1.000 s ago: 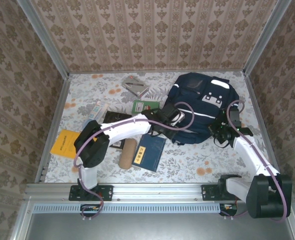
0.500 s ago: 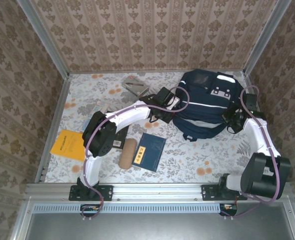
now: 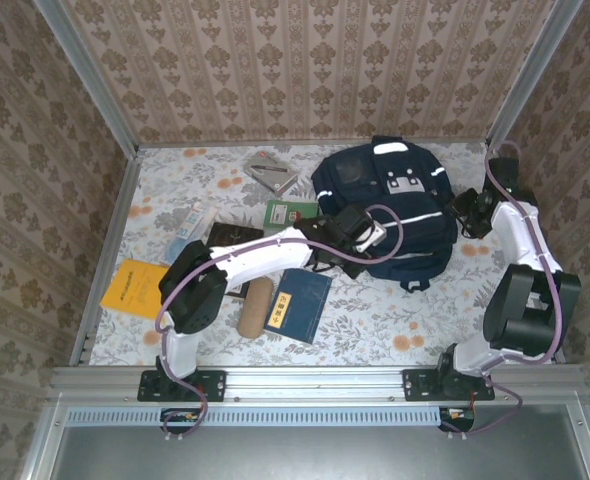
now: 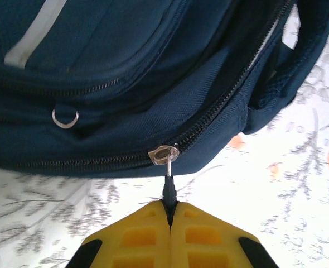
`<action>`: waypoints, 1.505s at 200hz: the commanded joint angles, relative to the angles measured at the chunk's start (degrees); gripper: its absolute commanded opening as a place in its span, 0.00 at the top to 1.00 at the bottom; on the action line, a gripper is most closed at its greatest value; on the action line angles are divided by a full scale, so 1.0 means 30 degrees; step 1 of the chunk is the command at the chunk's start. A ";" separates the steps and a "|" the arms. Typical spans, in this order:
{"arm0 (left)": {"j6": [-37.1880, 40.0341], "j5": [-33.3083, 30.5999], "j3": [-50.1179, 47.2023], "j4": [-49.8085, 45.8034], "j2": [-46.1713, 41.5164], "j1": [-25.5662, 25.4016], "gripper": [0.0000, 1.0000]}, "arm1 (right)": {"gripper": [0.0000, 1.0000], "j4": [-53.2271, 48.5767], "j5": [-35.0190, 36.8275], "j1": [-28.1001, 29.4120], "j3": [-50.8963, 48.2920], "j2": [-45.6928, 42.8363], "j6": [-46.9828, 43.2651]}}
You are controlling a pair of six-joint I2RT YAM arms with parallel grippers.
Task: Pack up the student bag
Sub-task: Unzip the student bag at the center of the table.
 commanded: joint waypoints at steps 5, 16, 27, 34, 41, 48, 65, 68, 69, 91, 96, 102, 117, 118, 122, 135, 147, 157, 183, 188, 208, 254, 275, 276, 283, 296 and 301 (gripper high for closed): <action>-0.0848 0.0752 0.1728 0.0327 0.0659 -0.0168 1.00 | 0.50 -0.1056 0.0333 0.0961 -0.2040 -0.3197 0.0104; -0.0959 0.0906 0.2159 0.0348 0.1000 -0.0304 1.00 | 0.50 -0.1336 0.0240 0.1585 -0.3201 -0.4438 0.0335; -0.0975 0.1016 0.2388 0.0356 0.1226 -0.0432 1.00 | 0.50 -0.1402 0.0073 0.2344 -0.4465 -0.5710 0.0787; -0.0975 0.1038 0.2461 0.0353 0.1355 -0.0511 1.00 | 0.50 -0.1499 -0.0001 0.2882 -0.5208 -0.6440 0.1186; -0.0997 0.1112 0.2496 0.0366 0.1474 -0.0572 1.00 | 0.51 -0.1479 -0.0071 0.3474 -0.6027 -0.7208 0.1762; -0.1003 0.1177 0.2489 0.0408 0.1568 -0.0614 1.00 | 0.51 -0.1204 -0.0223 0.4070 -0.6823 -0.7887 0.2382; -0.1092 0.1394 0.2396 0.0438 0.1728 -0.0704 1.00 | 0.51 -0.0049 -0.0906 0.5313 -0.8532 -0.8930 0.4138; -0.1114 0.1391 0.2380 0.0474 0.1750 -0.0733 1.00 | 0.51 0.0190 -0.1058 0.5443 -0.8801 -0.9024 0.4456; -0.1118 0.1405 0.2387 0.0479 0.1755 -0.0733 1.00 | 0.51 0.0266 -0.1094 0.5478 -0.8872 -0.9037 0.4533; -0.1164 0.1449 0.2394 0.0483 0.1878 -0.0865 1.00 | 0.51 0.1449 -0.1306 0.6442 -0.9696 -0.8585 0.5767; -0.1202 0.1449 0.2379 0.0461 0.1903 -0.0894 1.00 | 0.51 0.1590 -0.1279 0.6619 -0.9704 -0.8353 0.5904; -0.1209 0.1453 0.2360 0.0482 0.1908 -0.0931 1.00 | 0.51 0.1792 -0.1302 0.6788 -0.9676 -0.8039 0.6025; -0.1210 0.1542 0.2308 0.0482 0.1908 -0.0997 1.00 | 0.51 0.2497 -0.1308 0.7034 -0.9565 -0.7363 0.6133; -0.1195 0.1540 0.2292 0.0468 0.1908 -0.1012 1.00 | 0.51 0.2547 -0.1307 0.7035 -0.9547 -0.7328 0.6133; -0.1181 0.1510 0.2285 0.0440 0.1908 -0.1033 1.00 | 0.50 0.2741 -0.1306 0.7035 -0.9516 -0.7207 0.6161; -0.1130 0.1479 0.2323 0.0303 0.1933 -0.1055 1.00 | 0.50 0.3185 -0.1302 0.7035 -0.9344 -0.6922 0.6325; -0.1136 0.1422 0.2247 0.0217 0.1914 -0.1056 1.00 | 0.50 0.3513 -0.1599 0.7061 -0.9185 -0.6826 0.6576; -0.1149 0.1376 0.2202 0.0191 0.1936 -0.1030 1.00 | 0.49 0.3606 -0.1822 0.7091 -0.9051 -0.6875 0.6736; -0.1184 0.1444 0.2273 0.0086 0.2038 -0.1048 1.00 | 0.46 0.3518 -0.1835 0.7271 -0.8964 -0.7316 0.7057; -0.1209 0.1449 0.2292 0.0130 0.2053 -0.1034 1.00 | 0.46 0.3640 -0.1805 0.7270 -0.9065 -0.7347 0.7148; -0.1239 0.1479 0.2364 0.0219 0.2042 -0.1027 1.00 | 0.46 0.4210 -0.1716 0.7270 -0.9213 -0.6744 0.7237; -0.1147 0.1399 0.2162 0.0097 0.1855 -0.1070 1.00 | 0.59 0.5020 -0.1790 0.7270 -0.8575 -0.4615 0.6958; -0.1041 0.1093 0.2095 -0.0054 0.1871 -0.1031 1.00 | 0.93 0.4561 -0.1498 0.7268 -0.8222 -0.4285 0.6623; -0.1037 0.1081 0.2098 -0.0063 0.1875 -0.1028 1.00 | 0.94 0.4517 -0.1475 0.7269 -0.8217 -0.4294 0.6613; -0.1005 0.0929 0.2124 -0.0193 0.1913 -0.0977 1.00 | 1.00 0.4224 -0.1256 0.7269 -0.8128 -0.4434 0.6454; -0.0975 0.0454 0.2234 -0.0545 0.2099 -0.0737 1.00 | 1.00 0.3648 -0.0764 0.7171 -0.8048 -0.4886 0.6131; -0.0933 0.0343 0.2364 -0.0793 0.2192 -0.0616 1.00 | 1.00 0.3428 -0.0569 0.7105 -0.8010 -0.5136 0.5986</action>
